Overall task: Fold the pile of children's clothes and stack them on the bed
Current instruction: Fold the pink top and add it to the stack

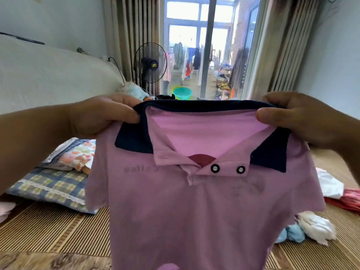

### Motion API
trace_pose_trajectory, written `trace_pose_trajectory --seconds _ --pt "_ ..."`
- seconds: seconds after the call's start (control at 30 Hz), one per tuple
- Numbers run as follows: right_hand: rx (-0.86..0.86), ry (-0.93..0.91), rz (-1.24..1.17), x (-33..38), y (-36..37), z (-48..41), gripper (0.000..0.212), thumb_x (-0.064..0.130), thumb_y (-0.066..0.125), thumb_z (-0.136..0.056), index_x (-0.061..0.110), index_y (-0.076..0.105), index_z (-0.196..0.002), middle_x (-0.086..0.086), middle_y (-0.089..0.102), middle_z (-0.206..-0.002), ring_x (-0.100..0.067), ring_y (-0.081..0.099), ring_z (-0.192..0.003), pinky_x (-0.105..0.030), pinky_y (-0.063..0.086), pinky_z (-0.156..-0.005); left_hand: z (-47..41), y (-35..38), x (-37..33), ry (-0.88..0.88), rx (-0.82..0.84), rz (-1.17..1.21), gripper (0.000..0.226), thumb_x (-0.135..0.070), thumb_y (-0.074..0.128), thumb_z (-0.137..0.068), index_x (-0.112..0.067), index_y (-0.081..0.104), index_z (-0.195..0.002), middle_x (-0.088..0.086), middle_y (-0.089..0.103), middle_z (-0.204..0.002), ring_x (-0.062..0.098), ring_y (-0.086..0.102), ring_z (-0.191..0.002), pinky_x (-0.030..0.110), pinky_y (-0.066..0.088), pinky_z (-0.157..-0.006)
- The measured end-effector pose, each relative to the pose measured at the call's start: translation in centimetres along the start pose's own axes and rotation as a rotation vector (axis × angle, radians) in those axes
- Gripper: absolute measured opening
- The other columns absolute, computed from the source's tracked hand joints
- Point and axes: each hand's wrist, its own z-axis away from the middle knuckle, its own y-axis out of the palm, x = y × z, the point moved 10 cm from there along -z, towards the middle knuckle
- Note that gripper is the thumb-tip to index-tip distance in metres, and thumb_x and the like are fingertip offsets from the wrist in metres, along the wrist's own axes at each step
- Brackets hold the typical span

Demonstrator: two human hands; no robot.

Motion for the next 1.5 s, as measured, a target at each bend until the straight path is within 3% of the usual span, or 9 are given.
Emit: trace_pose_trajectory --seconds 0.07,0.27,0.47,0.7,0.83,1.07,1.3,1.4,1.5 --pt "0.034 0.076 -0.024 -3.3 2.2 -1.6 0.098 0.094 0.059 -0.033 0.006 0.053 -0.075 -0.004 0.048 -0.068 -0.016 0.047 -0.061 -0.035 0.037 -0.064 -1.2 -1.0 3.6 -0.097 -0.004 0.034 0.077 -0.038 0.088 -0.039 0.008 0.064 -0.095 0.024 0.064 -0.086 0.03 0.065 -0.07 0.031 0.057 -0.063" --pt "0.216 0.381 0.086 -16.7 13.3 -6.5 0.062 0.077 0.051 -0.067 0.017 0.062 -0.072 0.006 0.058 -0.068 -0.014 0.055 -0.069 -0.026 0.038 -0.062 -6.2 -5.8 17.5 -0.406 -0.227 -0.317 0.013 -0.03 0.066 -0.053 -0.019 0.062 -0.058 0.002 0.057 -0.069 0.013 0.051 -0.063 0.023 0.04 -0.055" --pt "0.355 0.502 0.304 -28.1 25.1 -10.5 0.059 0.077 0.049 -0.077 0.019 0.058 -0.086 0.0 0.061 -0.091 -0.019 0.057 -0.087 -0.031 0.042 -0.072 -10.8 -8.6 31.0 -0.567 -0.332 -0.83 0.009 -0.027 0.061 -0.089 -0.023 0.066 -0.083 0.0 0.066 -0.089 0.015 0.058 -0.083 0.024 0.041 -0.065" --pt "0.358 0.526 0.378 -36.1 32.6 -10.1 0.049 0.074 0.044 -0.082 0.027 0.044 -0.071 -0.003 0.062 -0.089 -0.027 0.06 -0.094 -0.031 0.038 -0.07 -10.0 -10.2 42.1 -0.791 -0.352 -0.698 0.036 -0.058 0.063 -0.082 -0.023 0.068 -0.089 -0.001 0.067 -0.097 0.015 0.058 -0.088 0.027 0.044 -0.071" --pt "0.385 0.591 0.328 -38.2 29.3 -8.3 0.058 0.075 0.047 -0.08 0.019 0.052 -0.069 0.002 0.055 -0.07 -0.018 0.054 -0.071 -0.032 0.041 -0.065 -7.5 -10.9 43.5 -0.827 -0.25 -0.429 0.054 -0.066 0.072 -0.063 -0.024 0.075 -0.096 -0.005 0.068 -0.108 0.014 0.062 -0.101 0.031 0.047 -0.093" --pt "0.74 0.772 0.332 -38.3 25.6 -1.0 0.028 0.039 0.083 -0.064 0.017 0.067 -0.072 0.004 0.067 -0.072 -0.01 0.062 -0.063 -0.022 0.049 -0.055 -1.2 -12.5 41.2 -1.096 -0.033 -0.896 0.014 -0.03 0.072 -0.068 -0.018 0.067 -0.074 -0.004 0.065 -0.074 0.009 0.059 -0.065 0.016 0.043 -0.049" --pt "0.341 0.833 0.368 -35.2 19.7 -2.1 0.014 0.007 0.06 -0.077 0.008 0.054 -0.065 -0.005 0.052 -0.057 -0.016 0.048 -0.043 -0.016 0.031 -0.035 -1.1 -11.7 36.5 -0.804 -0.521 -0.188 0.017 -0.001 0.054 -0.078 -0.001 0.064 -0.093 0.016 0.056 -0.072 0.024 0.052 -0.059 0.026 0.041 -0.05" --pt "0.241 0.784 0.265 -32.2 20.3 -3.5 0.011 0.002 0.052 -0.082 0.004 0.056 -0.071 -0.009 0.054 -0.054 -0.016 0.05 -0.033 -0.019 0.036 -0.033 -4.0 -8.4 34.0 -0.701 -0.455 -0.168 0.015 -0.001 0.049 -0.085 0.001 0.06 -0.096 0.012 0.045 -0.063 0.02 0.041 -0.046 0.023 0.028 -0.044" --pt "0.291 0.764 0.026 -29.2 24.5 -4.6 0.008 0.013 0.057 -0.087 0.005 0.061 -0.086 -0.013 0.068 -0.071 -0.021 0.068 -0.055 -0.029 0.054 -0.048 -7.2 -2.5 33.3 -0.645 -0.291 -0.073 0.009 -0.007 0.056 -0.081 -0.014 0.055 -0.086 0.013 0.045 -0.073 0.019 0.044 -0.053 0.025 0.026 -0.046"
